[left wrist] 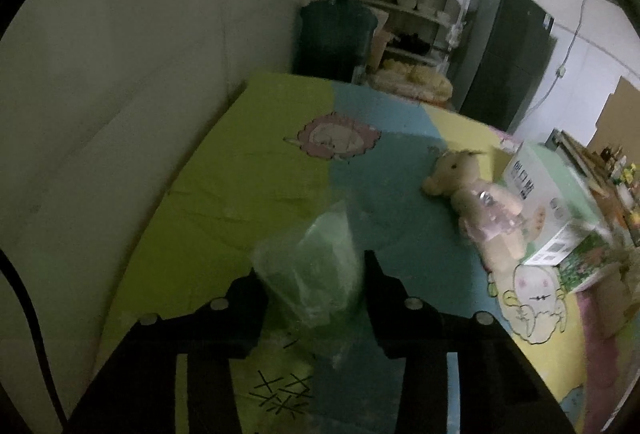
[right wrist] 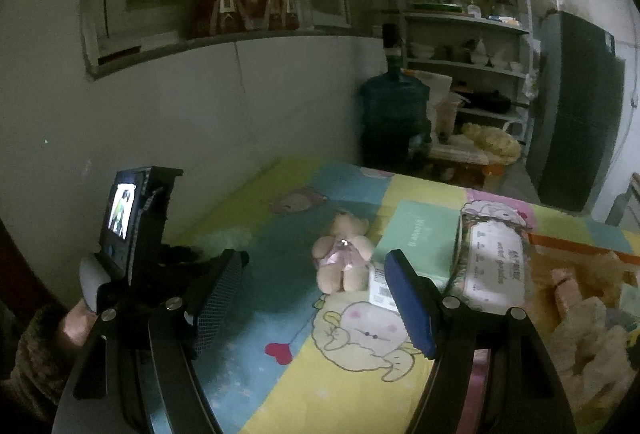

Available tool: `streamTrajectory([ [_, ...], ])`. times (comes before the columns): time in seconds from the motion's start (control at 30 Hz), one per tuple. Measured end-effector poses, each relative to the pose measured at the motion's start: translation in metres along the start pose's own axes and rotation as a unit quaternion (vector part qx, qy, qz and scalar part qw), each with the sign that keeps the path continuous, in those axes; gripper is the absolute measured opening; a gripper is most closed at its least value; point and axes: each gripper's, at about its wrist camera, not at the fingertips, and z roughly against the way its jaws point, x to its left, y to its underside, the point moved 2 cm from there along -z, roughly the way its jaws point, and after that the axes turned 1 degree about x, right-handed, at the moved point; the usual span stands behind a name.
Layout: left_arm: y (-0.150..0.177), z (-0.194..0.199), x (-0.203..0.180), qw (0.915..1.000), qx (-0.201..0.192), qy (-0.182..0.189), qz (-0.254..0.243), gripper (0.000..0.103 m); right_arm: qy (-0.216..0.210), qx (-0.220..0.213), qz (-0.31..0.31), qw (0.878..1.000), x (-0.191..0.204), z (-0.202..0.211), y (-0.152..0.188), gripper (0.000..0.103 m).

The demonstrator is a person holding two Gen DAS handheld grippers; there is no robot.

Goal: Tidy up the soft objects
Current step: 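Grasp the green clear plastic bag with left tool while right tool grasps pink-ribboned plush bear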

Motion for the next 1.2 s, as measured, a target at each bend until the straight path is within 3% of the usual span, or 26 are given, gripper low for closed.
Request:
streamTrajectory([
  [0.3, 0.007, 0.043, 0.010, 0.9966, -0.070, 0.019, 0.040, 0.042, -0.001, -0.006, -0.008, 1.000, -0.001, -0.006, -0.010, 0.075],
  [0.43, 0.012, 0.061, 0.014, 0.9941, -0.092, 0.030, 0.049, 0.042, 0.007, 0.024, 0.011, 1.000, 0.002, -0.027, -0.014, 0.075],
  [0.67, 0.022, 0.076, 0.019, 0.9924, -0.108, 0.027, 0.054, 0.042, -0.038, 0.094, 0.050, 0.994, 0.023, -0.089, -0.038, 0.075],
  [0.9, 0.031, 0.074, 0.012, 0.9929, -0.104, 0.040, 0.041, 0.042, 0.060, 0.213, 0.104, 0.970, 0.021, -0.180, -0.043, 0.056],
  [1.0, 0.031, 0.073, 0.011, 0.9930, -0.103, 0.044, 0.036, 0.042, 0.118, 0.234, 0.139, 0.955, 0.018, -0.202, -0.041, 0.055],
  [1.1, 0.031, 0.072, 0.012, 0.9929, -0.103, 0.047, 0.036, 0.042, 0.145, 0.249, 0.162, 0.944, 0.017, -0.214, -0.039, 0.055],
  [1.17, 0.031, 0.072, 0.012, 0.9928, -0.103, 0.049, 0.037, 0.042, 0.163, 0.252, 0.180, 0.937, 0.017, -0.218, -0.036, 0.047],
  [1.2, 0.031, 0.071, 0.011, 0.9929, -0.102, 0.049, 0.037, 0.042, 0.183, 0.251, 0.194, 0.930, 0.016, -0.220, -0.035, 0.037],
])
